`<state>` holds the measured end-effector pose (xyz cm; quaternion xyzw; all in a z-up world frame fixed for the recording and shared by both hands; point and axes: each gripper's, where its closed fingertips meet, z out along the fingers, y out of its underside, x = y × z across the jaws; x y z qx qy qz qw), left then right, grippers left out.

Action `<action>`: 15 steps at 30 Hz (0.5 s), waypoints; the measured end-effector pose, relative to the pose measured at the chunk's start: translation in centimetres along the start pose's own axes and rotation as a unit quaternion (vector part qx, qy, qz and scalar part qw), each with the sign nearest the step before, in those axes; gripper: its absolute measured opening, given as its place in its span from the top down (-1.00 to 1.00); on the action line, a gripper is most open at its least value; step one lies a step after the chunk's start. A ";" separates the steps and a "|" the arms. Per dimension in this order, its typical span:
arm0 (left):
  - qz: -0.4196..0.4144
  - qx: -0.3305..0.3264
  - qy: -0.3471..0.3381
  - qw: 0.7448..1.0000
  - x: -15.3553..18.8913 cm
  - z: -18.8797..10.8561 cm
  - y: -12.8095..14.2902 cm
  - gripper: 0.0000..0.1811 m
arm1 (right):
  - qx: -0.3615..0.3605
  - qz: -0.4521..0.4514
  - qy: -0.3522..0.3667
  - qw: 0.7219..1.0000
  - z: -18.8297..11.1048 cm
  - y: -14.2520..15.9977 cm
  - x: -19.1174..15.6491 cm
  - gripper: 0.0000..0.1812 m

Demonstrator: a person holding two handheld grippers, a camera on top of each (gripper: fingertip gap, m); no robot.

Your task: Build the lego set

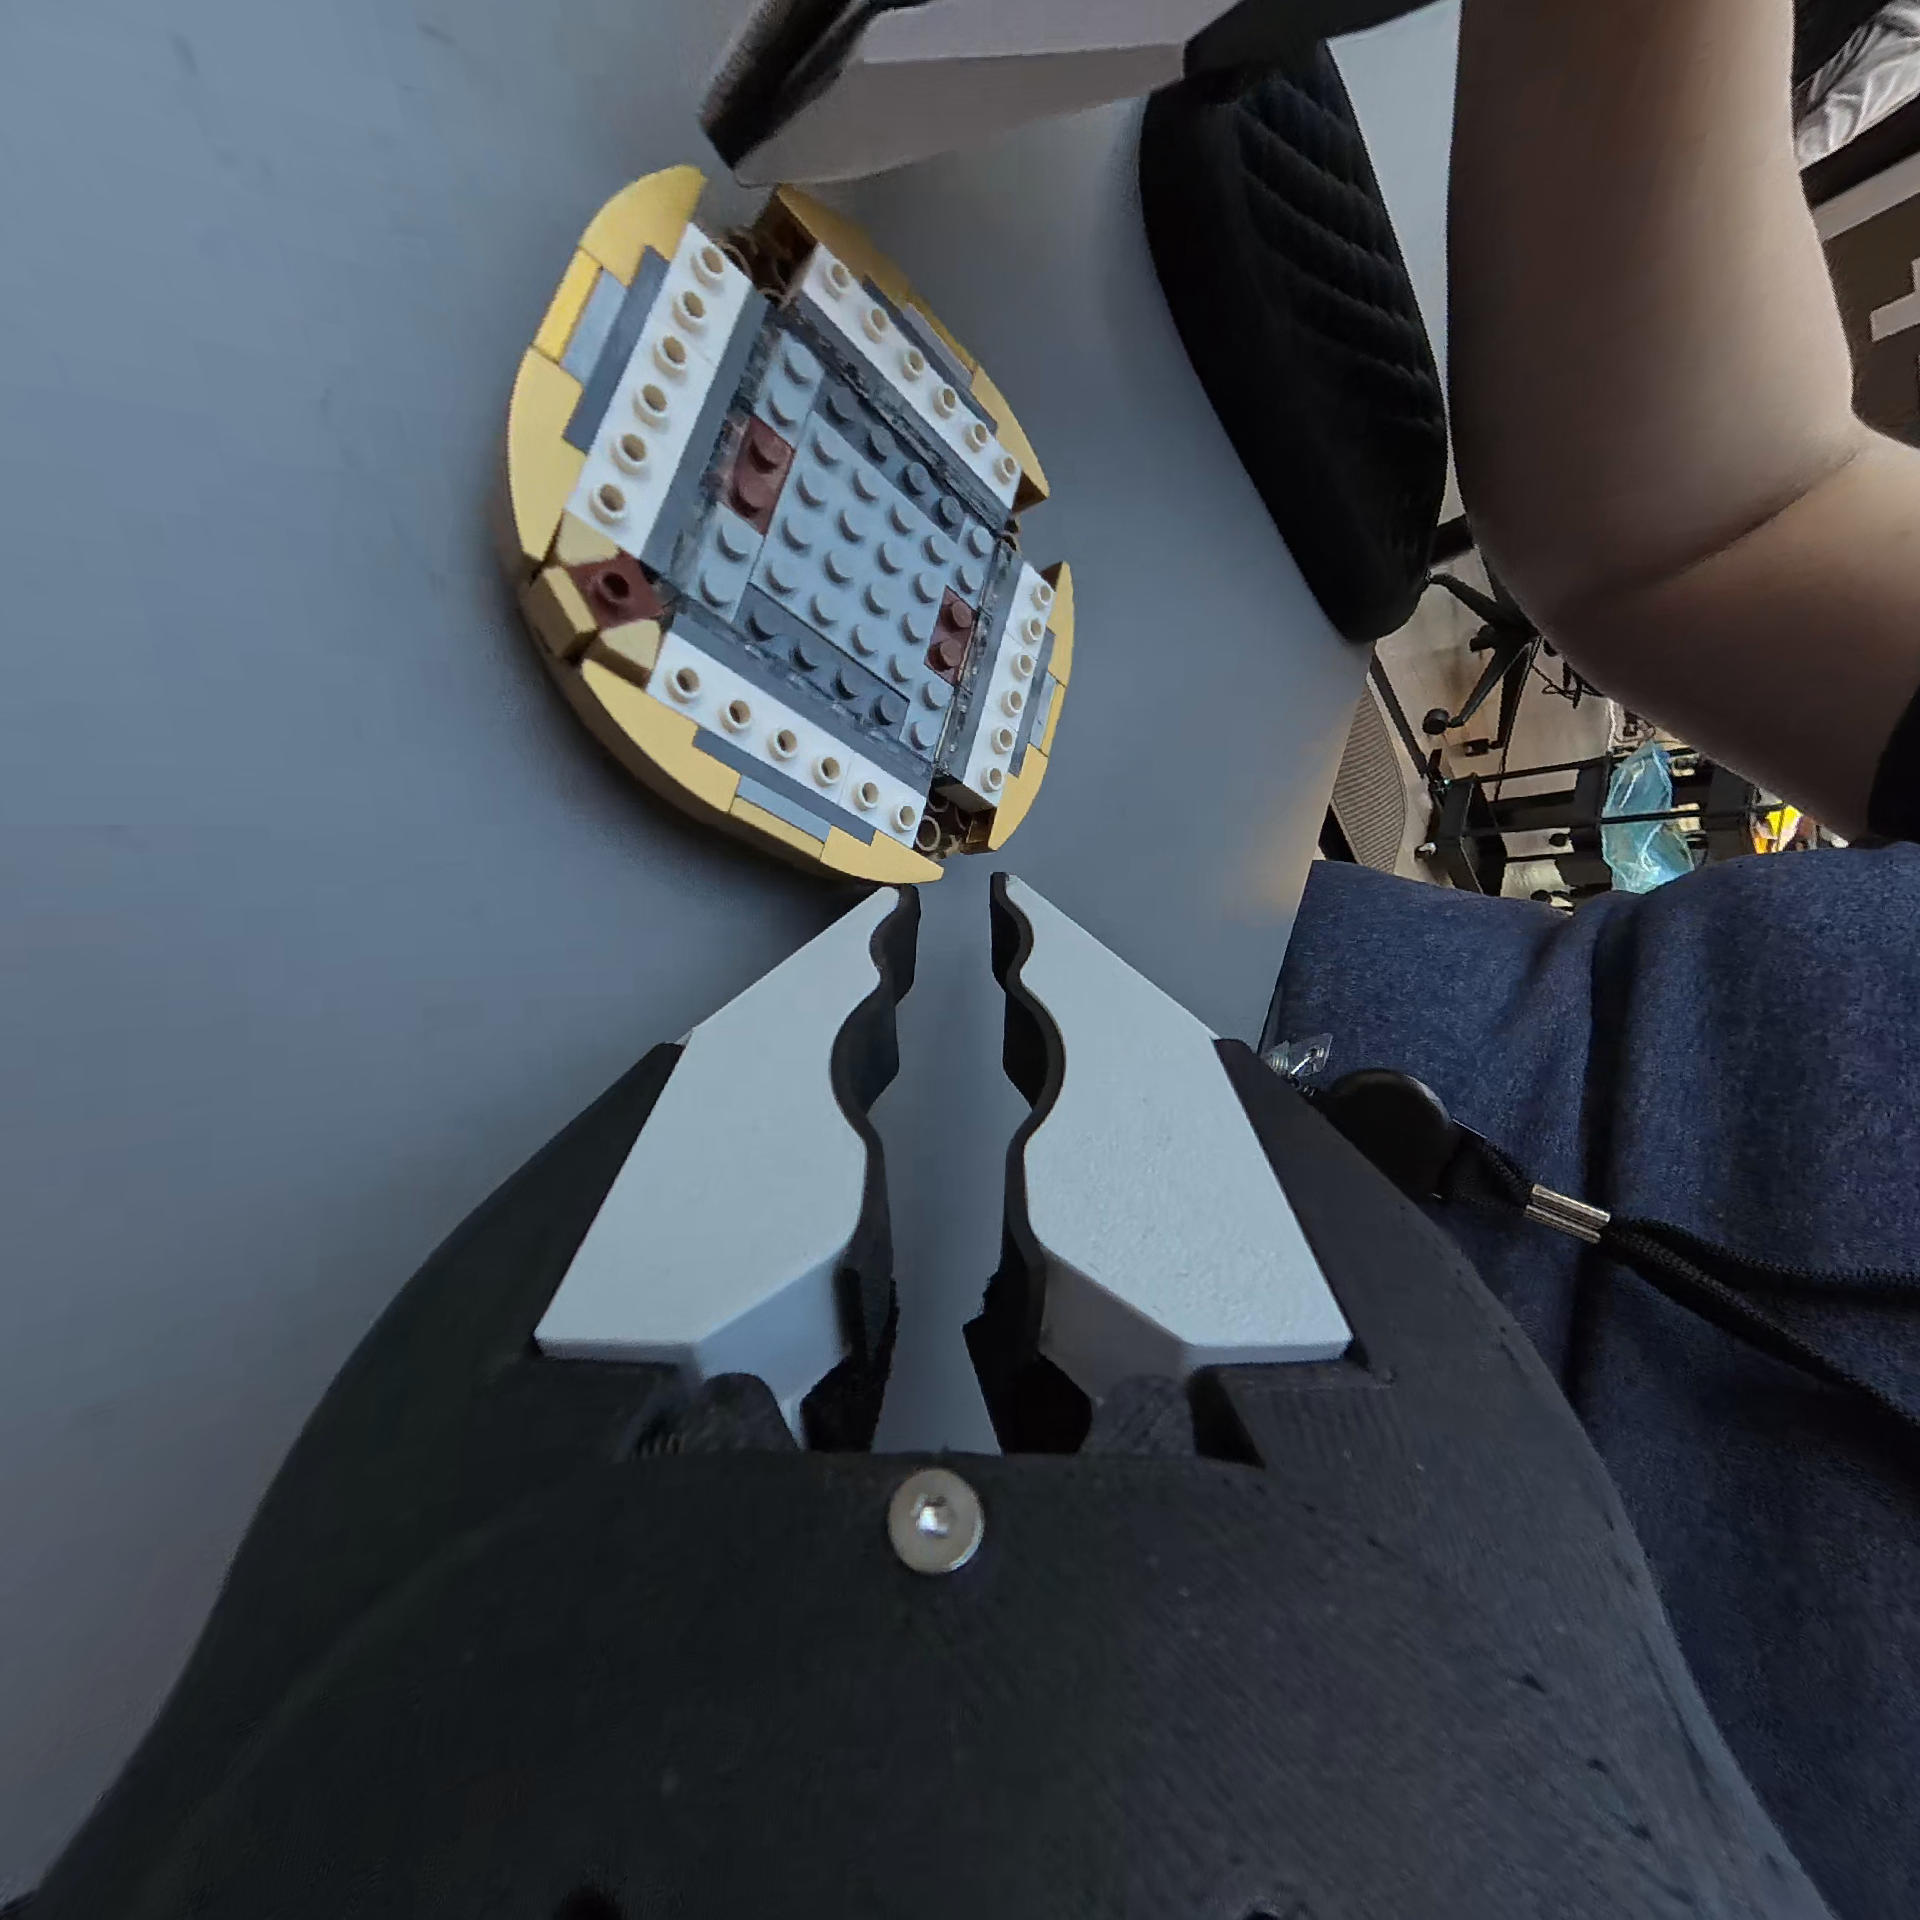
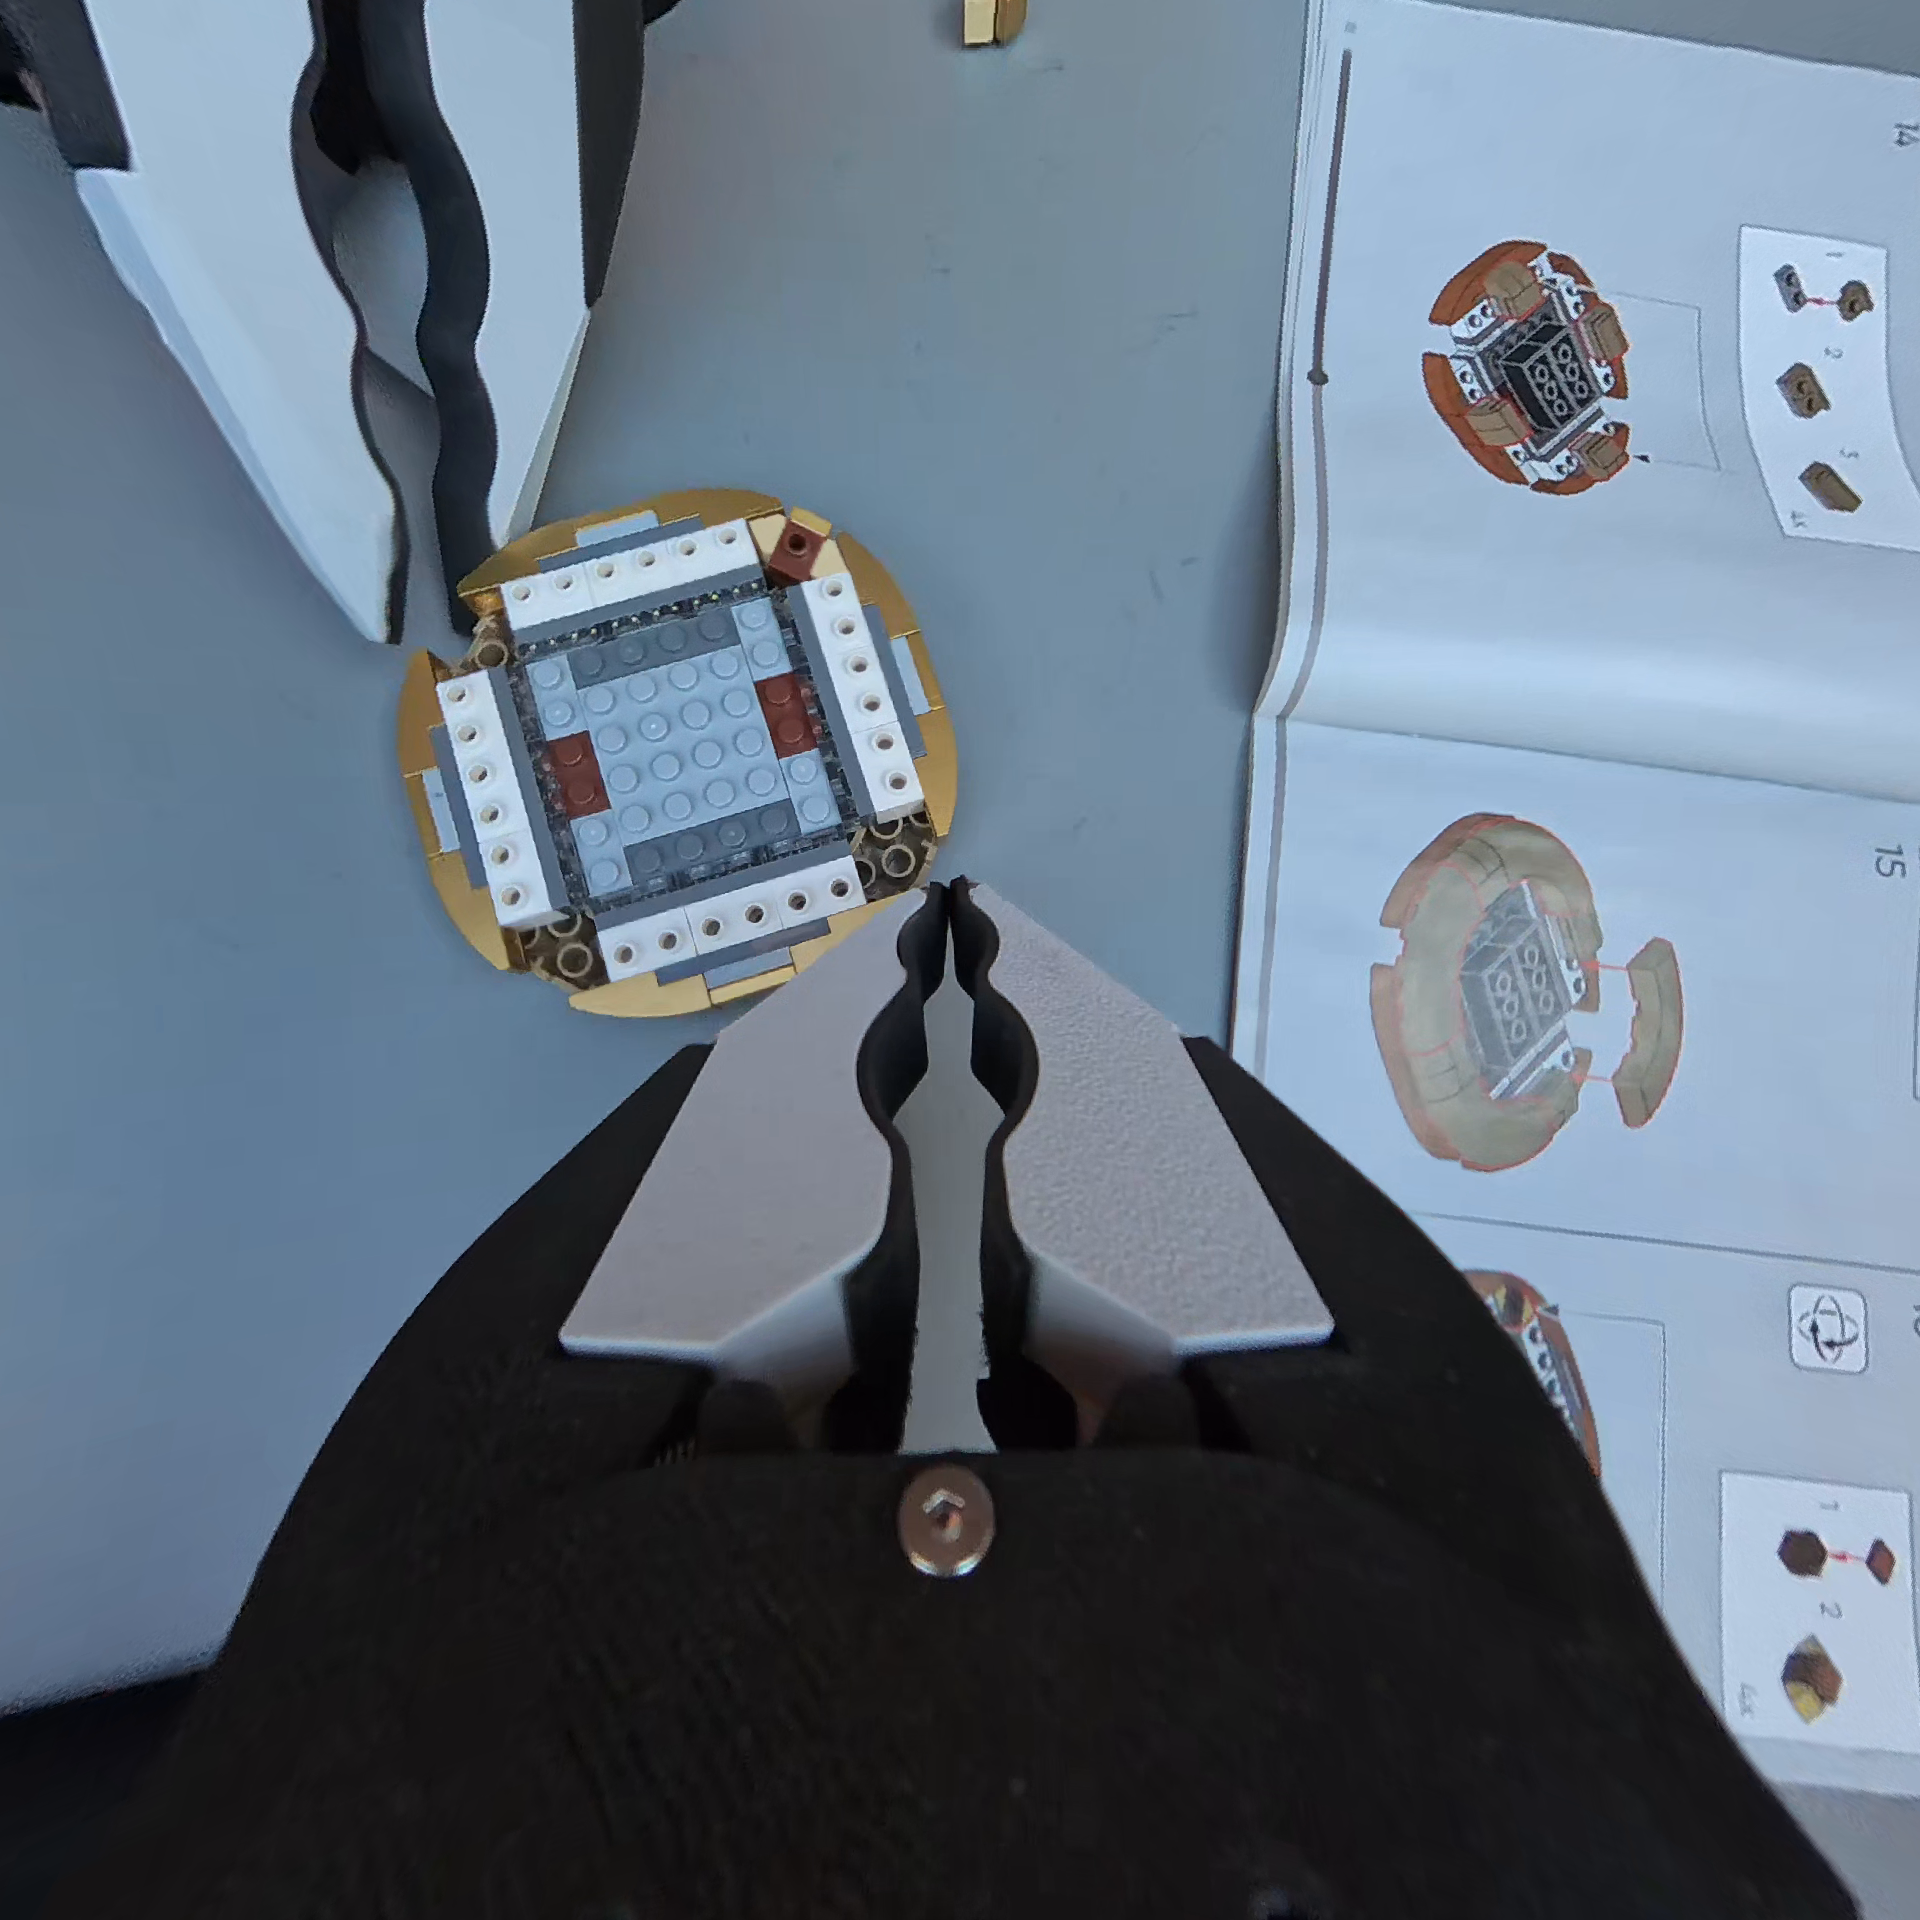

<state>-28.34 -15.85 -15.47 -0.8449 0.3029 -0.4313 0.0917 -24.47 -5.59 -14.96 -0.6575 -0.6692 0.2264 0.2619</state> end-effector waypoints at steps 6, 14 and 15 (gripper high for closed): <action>-0.008 0.014 -0.014 1.000 -1.3 -0.9 -0.6 0.88 | -0.032 0.017 0.050 0.998 -1.5 1.8 -1.9 1.00; -0.006 0.052 -0.031 0.998 -2.7 -2.7 -2.0 0.75 | -0.054 0.065 0.032 0.996 -2.3 3.1 -6.8 0.99; -0.006 0.066 -0.026 0.997 -2.5 -3.2 -2.3 0.74 | -0.051 0.072 0.022 0.996 -2.3 2.9 -7.6 0.98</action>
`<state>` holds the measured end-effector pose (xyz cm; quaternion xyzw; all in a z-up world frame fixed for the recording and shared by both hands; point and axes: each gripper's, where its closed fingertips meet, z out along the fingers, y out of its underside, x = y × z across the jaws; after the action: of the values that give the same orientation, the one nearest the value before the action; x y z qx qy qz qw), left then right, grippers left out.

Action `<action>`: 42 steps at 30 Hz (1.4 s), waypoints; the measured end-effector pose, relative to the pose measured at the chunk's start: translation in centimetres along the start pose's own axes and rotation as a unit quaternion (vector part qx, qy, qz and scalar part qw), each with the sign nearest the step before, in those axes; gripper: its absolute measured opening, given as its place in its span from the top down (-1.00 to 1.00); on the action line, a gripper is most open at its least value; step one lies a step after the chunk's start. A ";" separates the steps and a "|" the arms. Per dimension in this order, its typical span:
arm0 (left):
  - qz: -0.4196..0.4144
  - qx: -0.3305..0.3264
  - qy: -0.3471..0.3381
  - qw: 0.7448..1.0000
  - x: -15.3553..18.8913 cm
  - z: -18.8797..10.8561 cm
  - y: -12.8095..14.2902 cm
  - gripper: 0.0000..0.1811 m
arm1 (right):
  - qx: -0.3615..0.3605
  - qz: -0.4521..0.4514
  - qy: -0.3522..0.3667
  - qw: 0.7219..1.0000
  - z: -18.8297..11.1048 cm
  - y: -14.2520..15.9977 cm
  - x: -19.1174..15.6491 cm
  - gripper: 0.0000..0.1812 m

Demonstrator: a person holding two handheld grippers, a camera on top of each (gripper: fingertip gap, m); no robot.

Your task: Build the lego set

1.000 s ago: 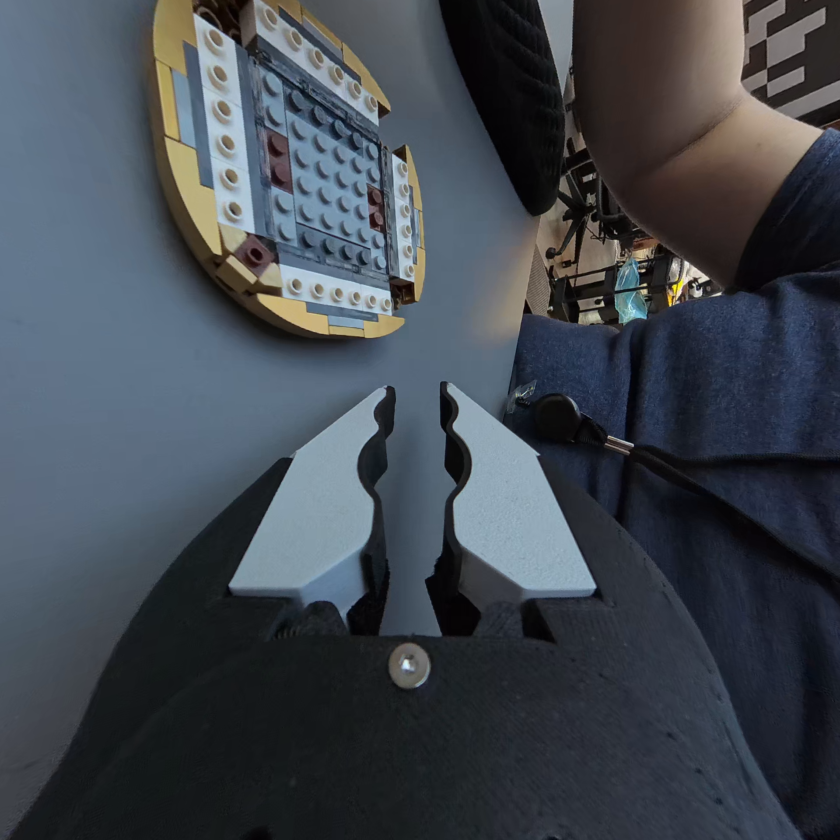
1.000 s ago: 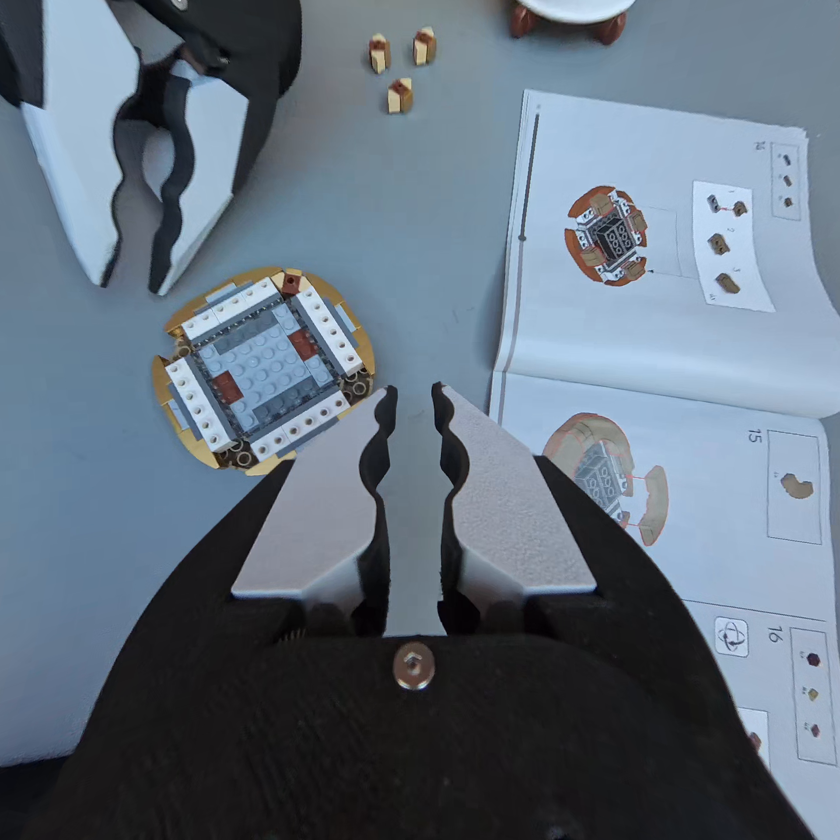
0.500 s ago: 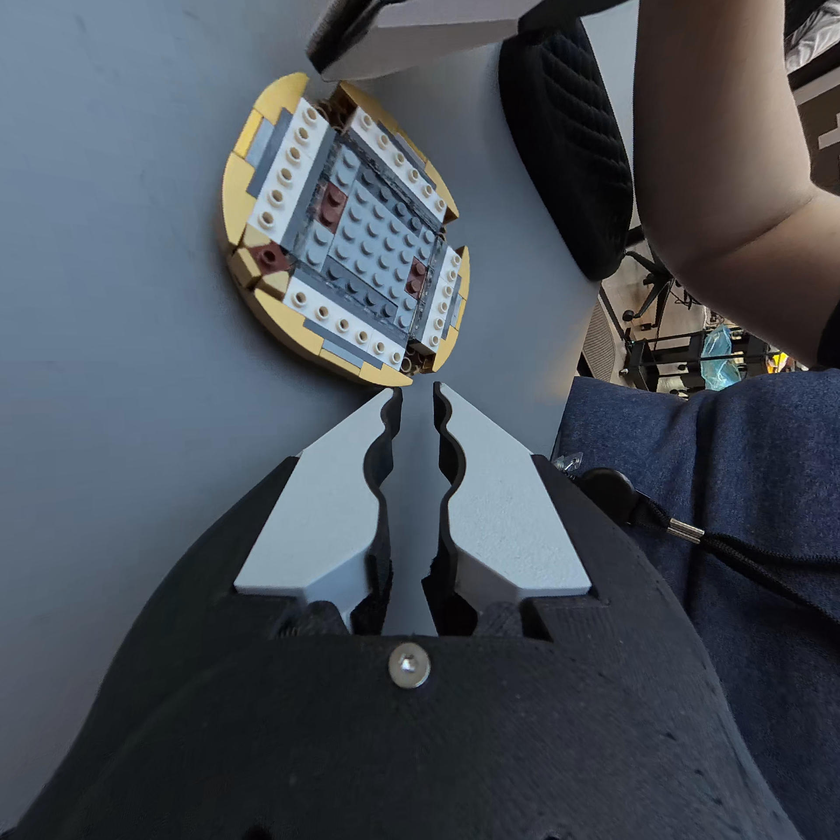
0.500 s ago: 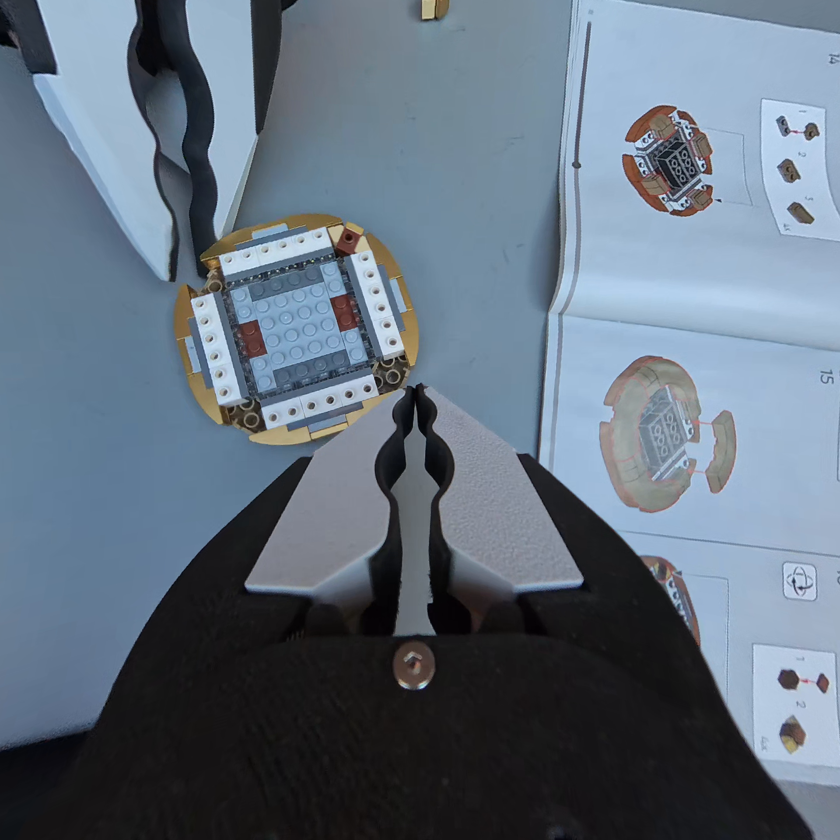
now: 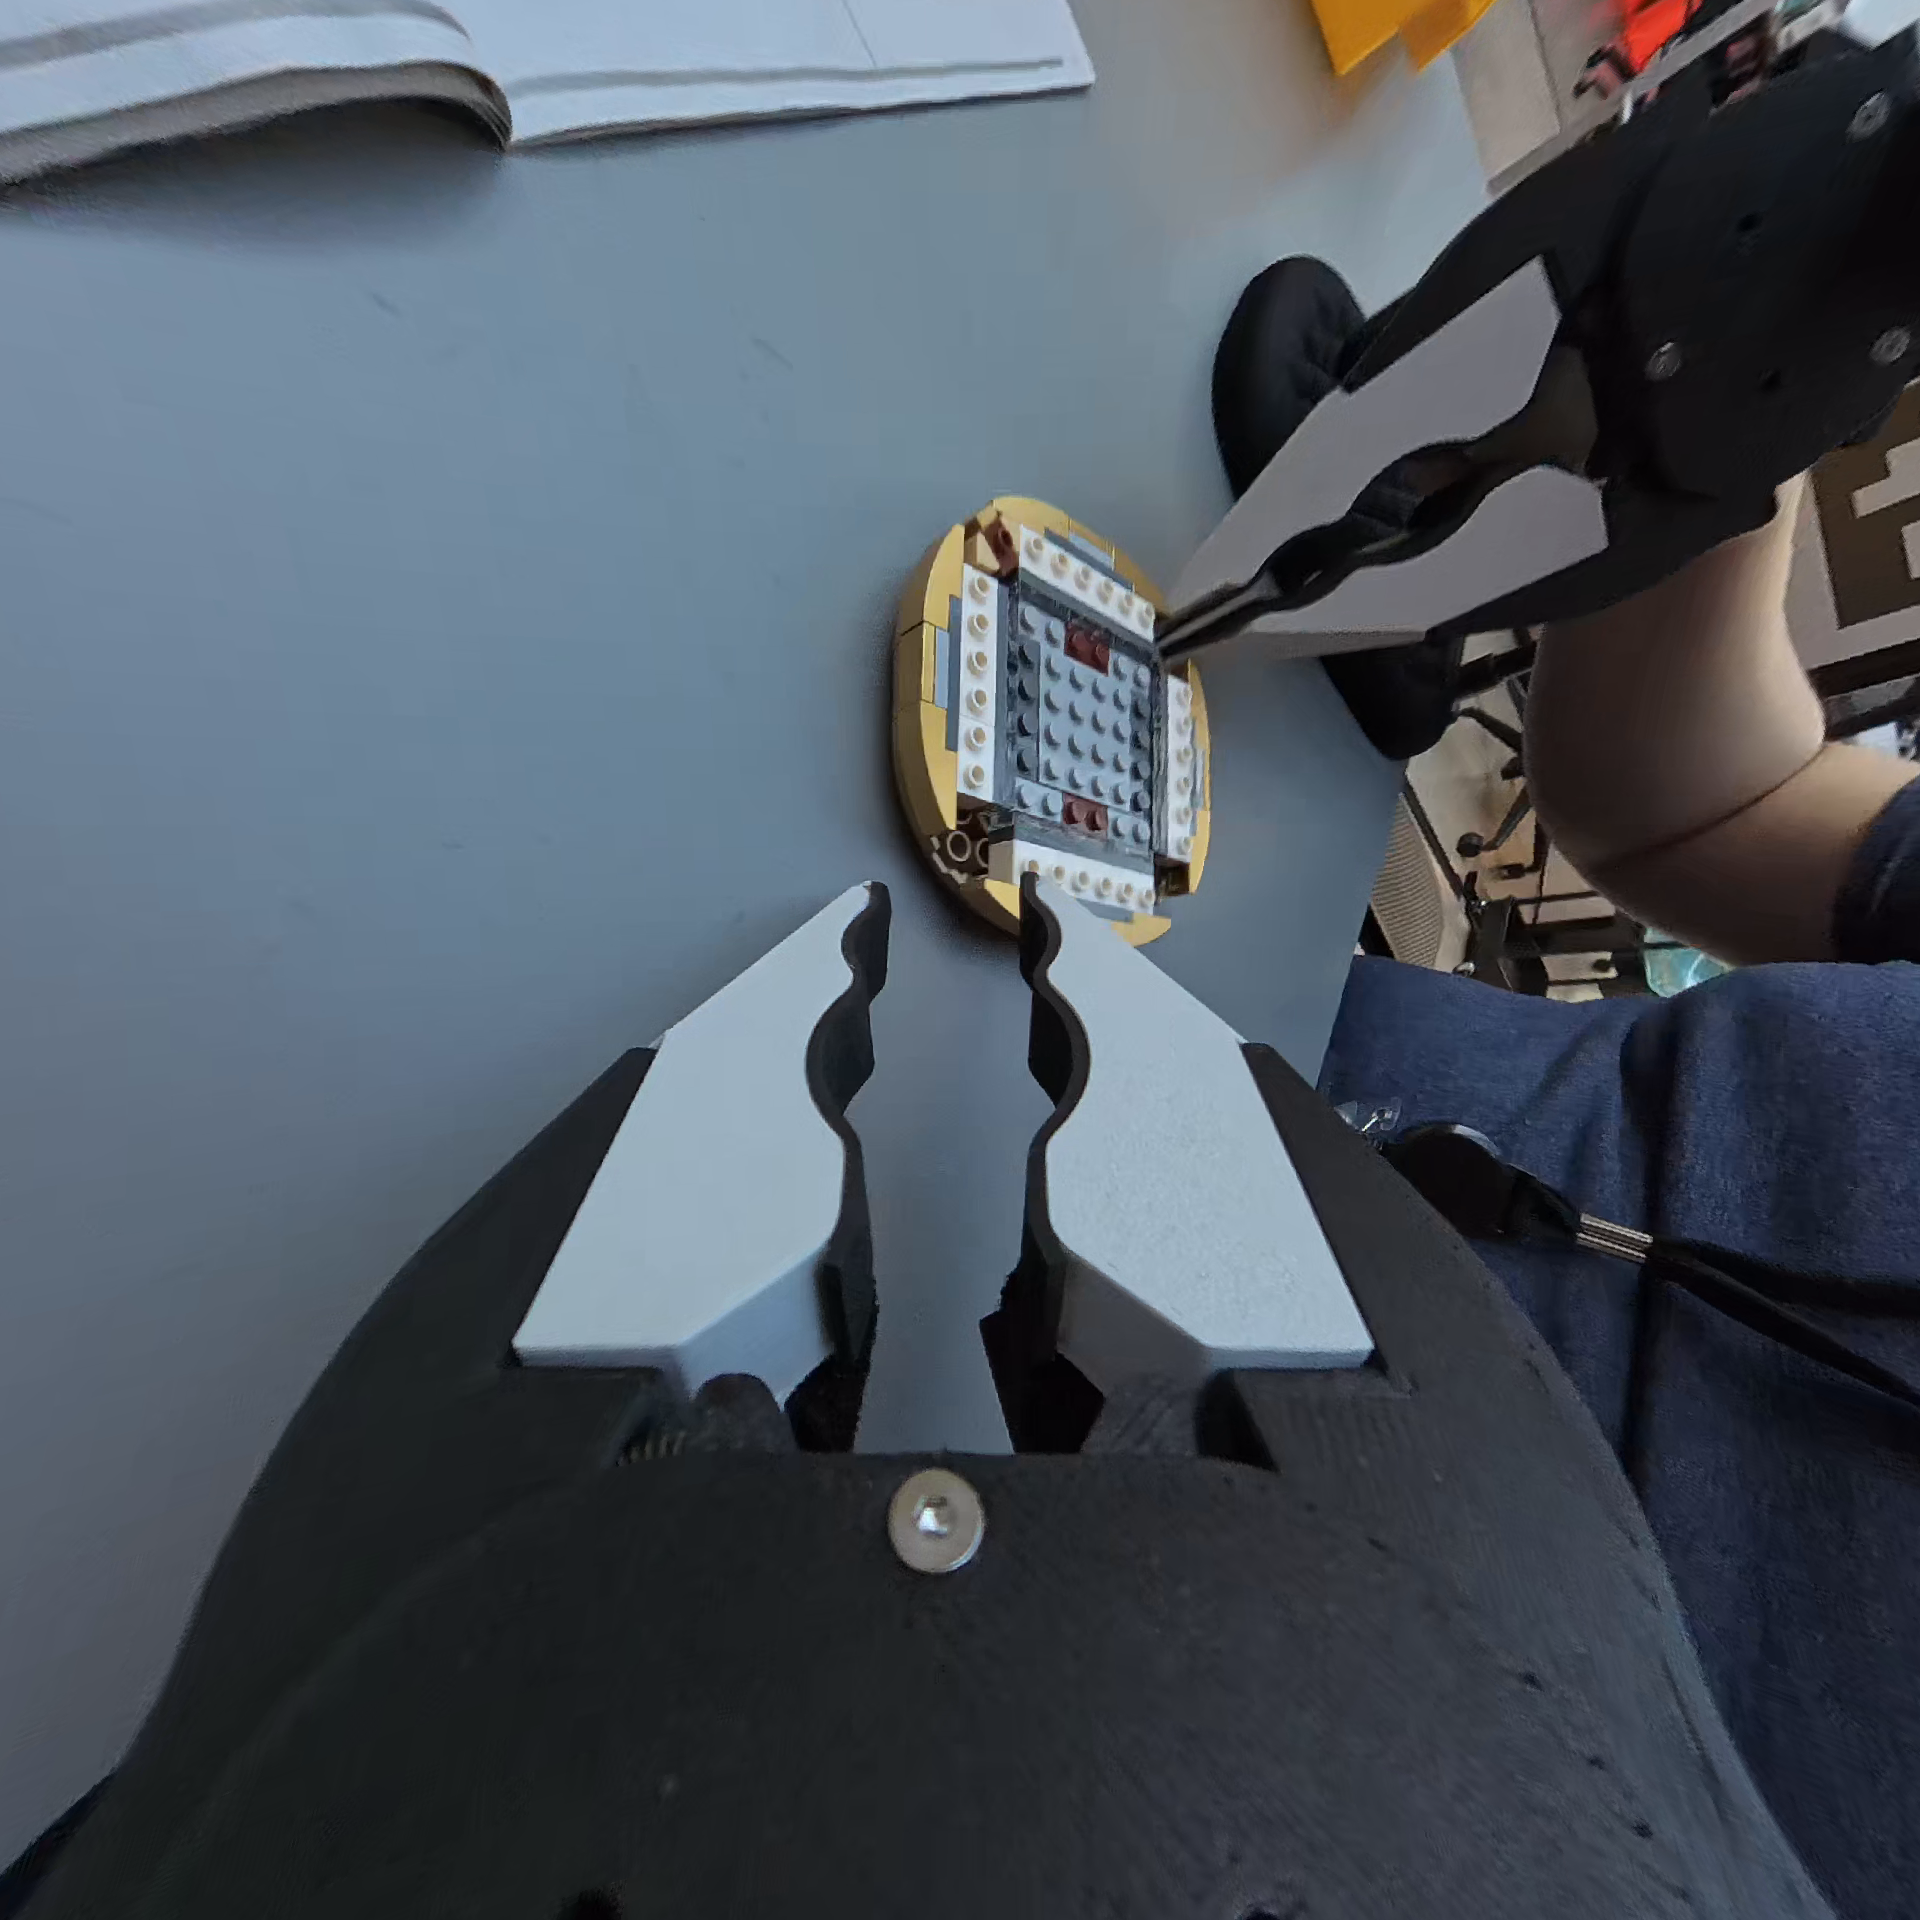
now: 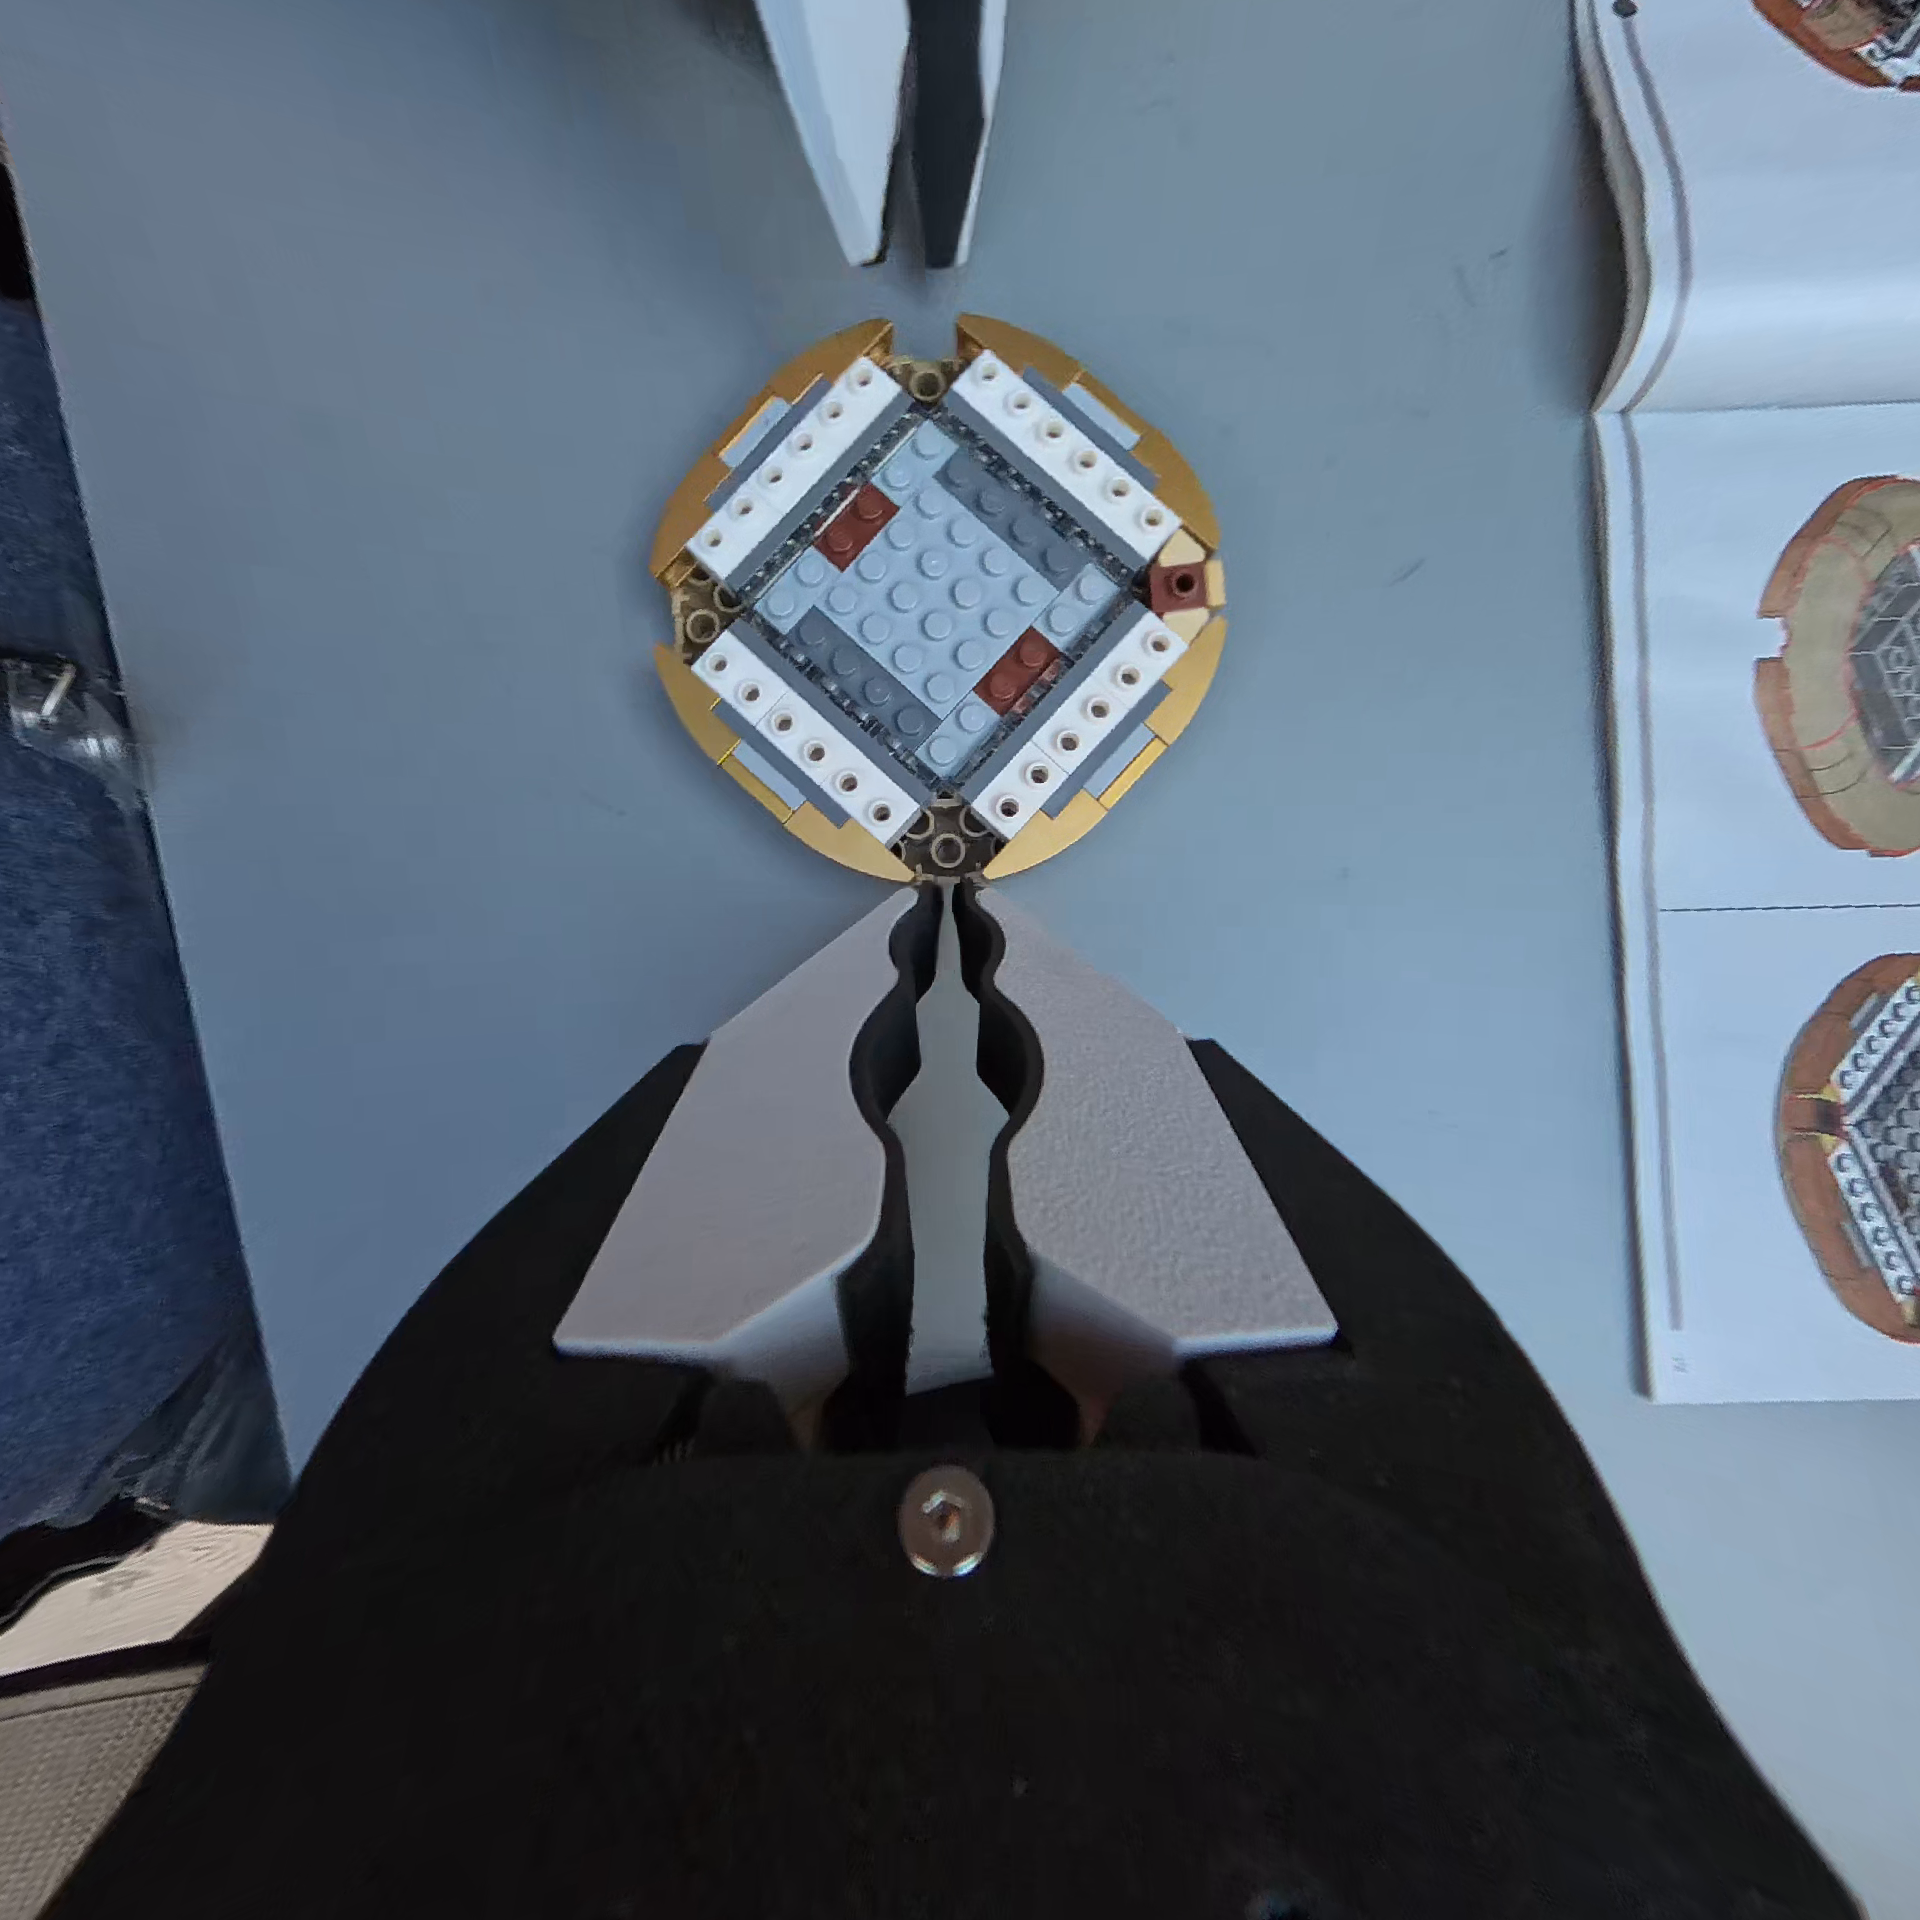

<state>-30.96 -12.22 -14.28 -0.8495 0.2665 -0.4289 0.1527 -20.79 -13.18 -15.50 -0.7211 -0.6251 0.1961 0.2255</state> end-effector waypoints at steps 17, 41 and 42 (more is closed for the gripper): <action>0.273 0.081 -0.152 0.947 3.6 3.3 -1.0 -0.40 | 0.065 0.144 -0.053 0.986 0.5 -3.0 3.2 0.54; 0.307 0.021 -0.198 0.931 1.8 6.5 -0.6 -0.29 | 0.125 0.257 -0.097 0.953 1.0 -2.8 0.7 0.41; 0.304 0.024 -0.197 0.932 1.9 6.5 -0.5 -0.29 | 0.126 0.268 -0.102 0.950 0.9 -2.8 0.7 0.41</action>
<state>-24.62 -12.67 -16.61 -0.7913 0.4664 -0.1922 0.3456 -23.45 -12.09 -14.66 -0.8036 -0.3988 0.3993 0.1888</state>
